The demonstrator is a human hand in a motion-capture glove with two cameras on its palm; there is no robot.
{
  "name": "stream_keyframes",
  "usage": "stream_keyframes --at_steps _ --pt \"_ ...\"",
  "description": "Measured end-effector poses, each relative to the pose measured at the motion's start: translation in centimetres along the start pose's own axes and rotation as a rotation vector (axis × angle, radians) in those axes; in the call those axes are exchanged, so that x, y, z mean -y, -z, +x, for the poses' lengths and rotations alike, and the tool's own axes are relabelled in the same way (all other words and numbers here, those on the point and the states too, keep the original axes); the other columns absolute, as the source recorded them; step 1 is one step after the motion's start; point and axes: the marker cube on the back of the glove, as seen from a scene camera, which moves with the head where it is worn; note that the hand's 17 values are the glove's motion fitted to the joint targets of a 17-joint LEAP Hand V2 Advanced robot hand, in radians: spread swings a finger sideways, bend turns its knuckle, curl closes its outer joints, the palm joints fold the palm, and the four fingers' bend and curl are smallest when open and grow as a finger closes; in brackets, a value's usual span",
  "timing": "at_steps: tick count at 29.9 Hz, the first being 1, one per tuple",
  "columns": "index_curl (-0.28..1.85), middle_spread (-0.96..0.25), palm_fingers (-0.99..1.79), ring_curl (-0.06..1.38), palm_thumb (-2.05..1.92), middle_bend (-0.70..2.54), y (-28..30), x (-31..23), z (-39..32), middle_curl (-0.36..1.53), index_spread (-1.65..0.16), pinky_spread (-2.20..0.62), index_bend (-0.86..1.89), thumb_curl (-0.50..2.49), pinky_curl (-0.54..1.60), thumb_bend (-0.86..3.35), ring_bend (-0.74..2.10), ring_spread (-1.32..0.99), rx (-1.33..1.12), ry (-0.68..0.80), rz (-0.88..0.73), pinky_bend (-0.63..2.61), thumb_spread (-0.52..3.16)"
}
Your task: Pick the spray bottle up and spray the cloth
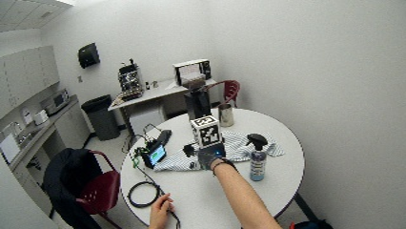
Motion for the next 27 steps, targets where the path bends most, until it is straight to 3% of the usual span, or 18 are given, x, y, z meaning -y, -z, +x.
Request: stream_keyframes --at_steps 14,20,27 --pt "0.2 -0.03 0.51 0.28 0.64 0.3 -0.6 -2.2 -1.2 0.32 -0.38 0.19 0.12 0.28 0.32 0.17 0.36 0.02 0.092 0.098 -0.007 0.44 1.18" --pt "0.2 -0.02 0.48 0.29 0.66 0.28 -0.9 -7.7 -2.2 0.32 -0.38 0.19 0.12 0.29 0.33 0.14 0.34 0.02 0.2 0.198 0.072 0.46 1.19" --pt "0.2 -0.02 0.47 0.29 0.67 0.27 0.6 -16.2 -2.4 0.33 -0.38 0.19 0.12 0.31 0.34 0.1 0.33 0.04 0.424 0.458 0.253 0.46 1.2"
